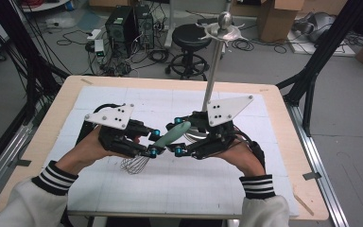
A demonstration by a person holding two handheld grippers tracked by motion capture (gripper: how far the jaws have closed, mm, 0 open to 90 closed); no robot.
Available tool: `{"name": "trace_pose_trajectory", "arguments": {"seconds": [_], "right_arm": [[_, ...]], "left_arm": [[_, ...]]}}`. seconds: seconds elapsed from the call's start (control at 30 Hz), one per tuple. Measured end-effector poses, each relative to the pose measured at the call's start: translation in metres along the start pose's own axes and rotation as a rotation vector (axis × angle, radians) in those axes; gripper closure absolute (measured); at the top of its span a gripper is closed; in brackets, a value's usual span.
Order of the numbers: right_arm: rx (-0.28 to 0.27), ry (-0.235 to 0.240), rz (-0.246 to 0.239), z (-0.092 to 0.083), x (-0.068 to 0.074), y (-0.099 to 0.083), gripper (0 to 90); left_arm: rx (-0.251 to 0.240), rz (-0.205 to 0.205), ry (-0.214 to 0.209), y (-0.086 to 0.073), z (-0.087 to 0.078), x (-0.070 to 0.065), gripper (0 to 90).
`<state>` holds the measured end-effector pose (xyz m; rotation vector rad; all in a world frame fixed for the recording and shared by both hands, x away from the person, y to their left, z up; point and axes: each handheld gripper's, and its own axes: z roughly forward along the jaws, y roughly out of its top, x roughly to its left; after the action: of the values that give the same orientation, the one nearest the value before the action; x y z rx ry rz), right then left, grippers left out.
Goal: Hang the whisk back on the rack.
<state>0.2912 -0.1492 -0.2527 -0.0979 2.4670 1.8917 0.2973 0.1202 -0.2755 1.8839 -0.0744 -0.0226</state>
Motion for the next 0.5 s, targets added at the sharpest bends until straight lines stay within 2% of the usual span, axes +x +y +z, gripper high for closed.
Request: {"name": "trace_pose_trajectory", "arguments": {"seconds": [0.17, 0.5], "right_arm": [[0.013, -0.004, 0.001, 0.0004, 0.0003, -0.0003, 64.9], [0.036, -0.013, -0.001, 0.0022, 0.0001, 0.0002, 65.9]], "left_arm": [[-0.002, -0.002, -0.002, -0.0003, 0.0019, 0.0001, 69.2], [0.019, -0.001, 0.011, -0.0022, 0.0046, 0.0014, 68.8]]}}
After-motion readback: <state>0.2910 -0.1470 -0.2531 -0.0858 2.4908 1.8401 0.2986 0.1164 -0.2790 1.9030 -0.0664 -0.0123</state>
